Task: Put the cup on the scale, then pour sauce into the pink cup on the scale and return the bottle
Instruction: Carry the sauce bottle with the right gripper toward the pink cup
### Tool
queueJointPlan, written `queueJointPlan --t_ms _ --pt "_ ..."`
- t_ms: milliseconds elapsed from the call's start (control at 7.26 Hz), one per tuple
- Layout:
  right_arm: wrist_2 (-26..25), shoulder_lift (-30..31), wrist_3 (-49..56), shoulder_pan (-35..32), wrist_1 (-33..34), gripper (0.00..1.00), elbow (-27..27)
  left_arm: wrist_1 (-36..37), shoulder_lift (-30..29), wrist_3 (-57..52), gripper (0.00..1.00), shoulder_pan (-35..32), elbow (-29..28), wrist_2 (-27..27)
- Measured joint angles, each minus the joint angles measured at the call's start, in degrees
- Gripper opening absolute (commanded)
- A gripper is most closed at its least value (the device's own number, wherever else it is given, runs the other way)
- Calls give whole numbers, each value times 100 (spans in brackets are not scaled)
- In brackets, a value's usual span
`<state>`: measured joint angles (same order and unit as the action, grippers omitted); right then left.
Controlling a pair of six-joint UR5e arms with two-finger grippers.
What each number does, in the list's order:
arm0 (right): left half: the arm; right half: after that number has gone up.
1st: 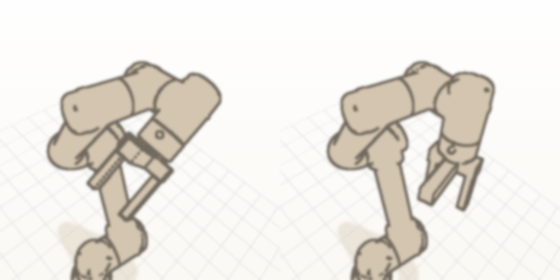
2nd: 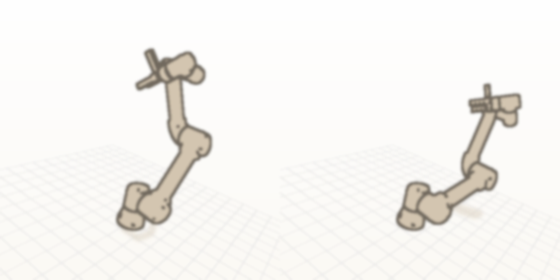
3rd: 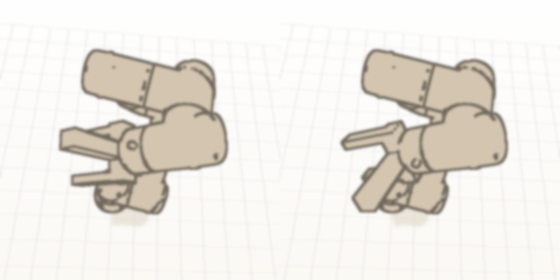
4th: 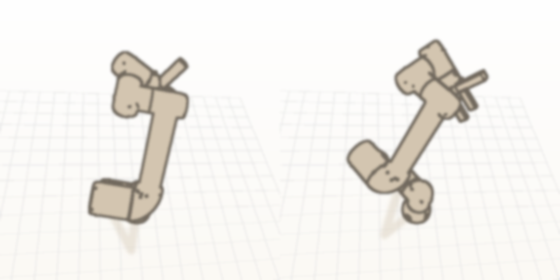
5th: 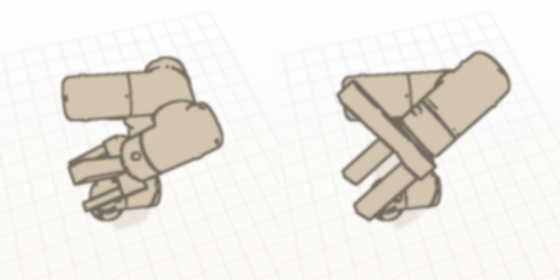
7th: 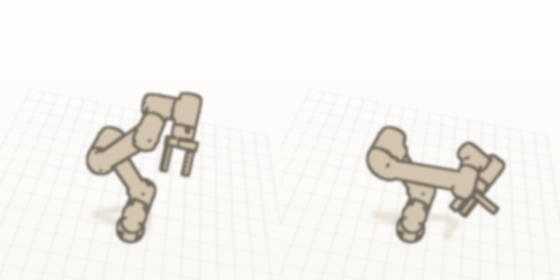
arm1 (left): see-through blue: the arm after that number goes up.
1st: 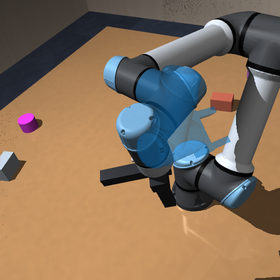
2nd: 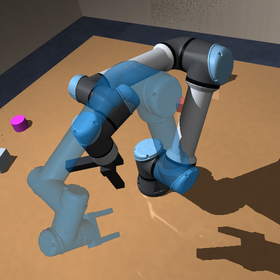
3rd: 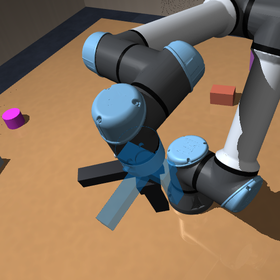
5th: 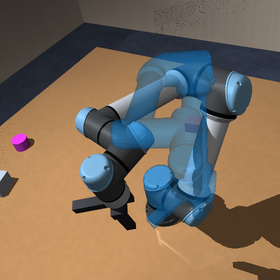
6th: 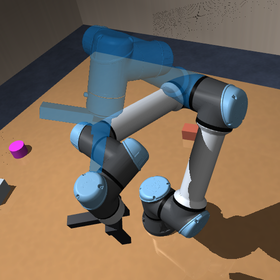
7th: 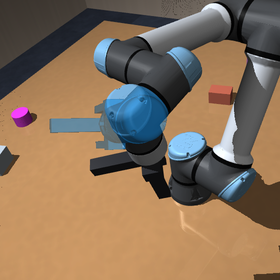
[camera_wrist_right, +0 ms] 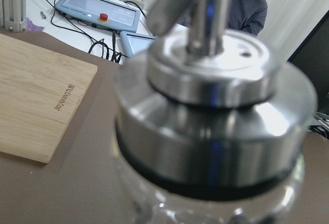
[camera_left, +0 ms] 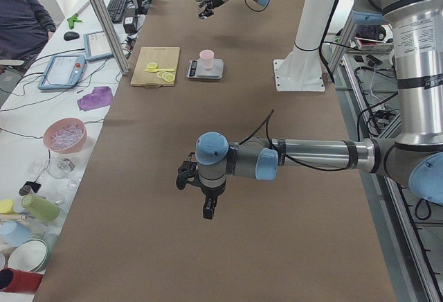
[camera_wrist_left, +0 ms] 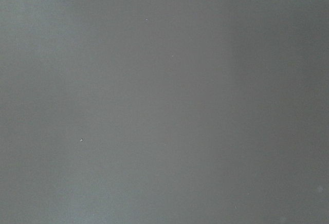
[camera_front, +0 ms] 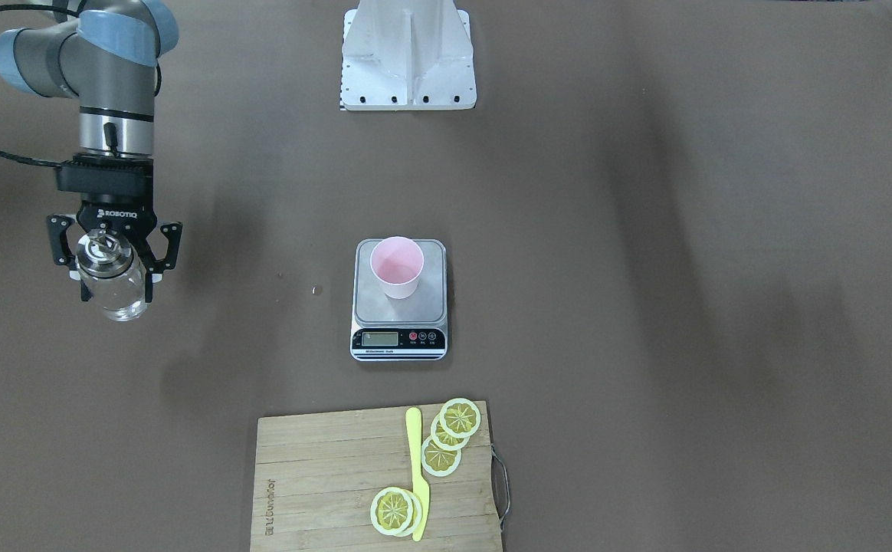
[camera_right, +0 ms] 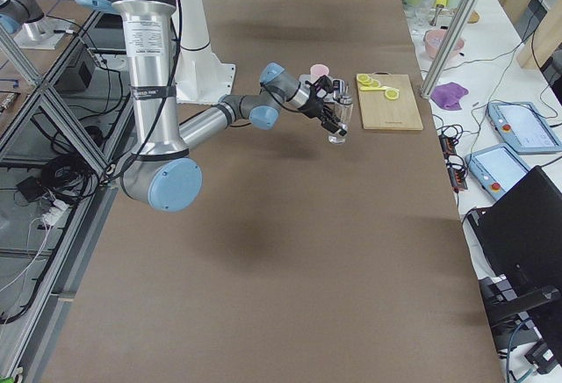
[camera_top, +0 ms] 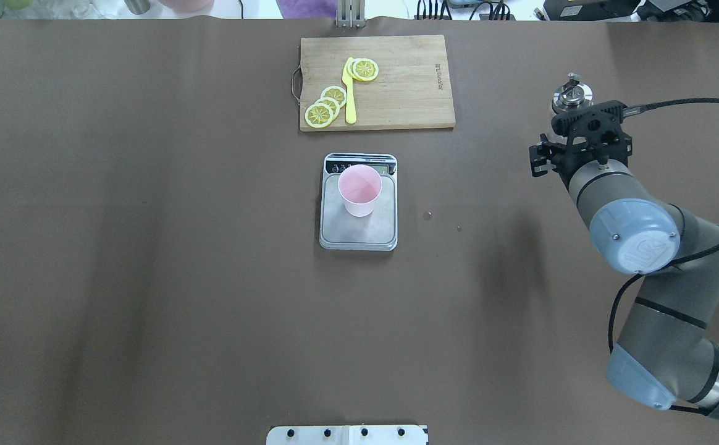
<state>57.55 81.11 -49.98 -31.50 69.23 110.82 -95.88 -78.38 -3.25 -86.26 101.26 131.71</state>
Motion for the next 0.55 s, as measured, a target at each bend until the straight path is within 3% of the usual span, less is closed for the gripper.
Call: queueJointPlan --t_ms 551 --pt "-795 -857 -287 690 2172 0 85 15 6 8 98 4 -52 3"
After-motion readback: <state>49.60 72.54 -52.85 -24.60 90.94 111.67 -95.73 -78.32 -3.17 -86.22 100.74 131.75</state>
